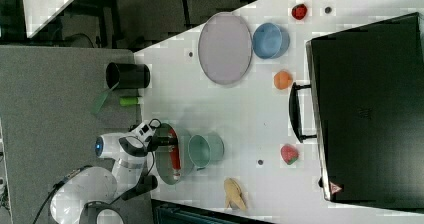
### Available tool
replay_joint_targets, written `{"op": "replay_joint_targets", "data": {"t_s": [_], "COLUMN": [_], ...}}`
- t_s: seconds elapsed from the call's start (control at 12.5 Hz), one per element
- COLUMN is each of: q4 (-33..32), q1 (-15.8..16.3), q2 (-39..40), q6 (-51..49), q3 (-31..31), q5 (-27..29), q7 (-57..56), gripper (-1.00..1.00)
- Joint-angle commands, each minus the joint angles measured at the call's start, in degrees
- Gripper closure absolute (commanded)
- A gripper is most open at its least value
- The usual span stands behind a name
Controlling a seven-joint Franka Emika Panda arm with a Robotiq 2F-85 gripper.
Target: Pick ketchup from strainer and place it on the table
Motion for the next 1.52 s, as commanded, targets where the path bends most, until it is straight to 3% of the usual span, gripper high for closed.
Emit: {"op": "replay_joint_targets", "data": {"t_s": [0.08,0.48,0.72,1.04,1.52], "q4": [-0.8,-2.6,0.0,6.1,11.2], "q1": [-0.1,-7.0,-10.3,-15.9,-25.0], "q2": [-5.3,-19.6,-25.9,-27.9,-28.0], "q6": [-0.7,-8.7,-14.3,-27.7,-33.2], "q3": [2.2,10.3,11.2,10.3,2.6], "q5": [0.3,14.7,19.2,28.0,28.5], "q7": [2.8,2.1,-4.1,-18.3,-32.1], "gripper": [-0.18,-0.18,-0.18,-0.18,-0.18]}}
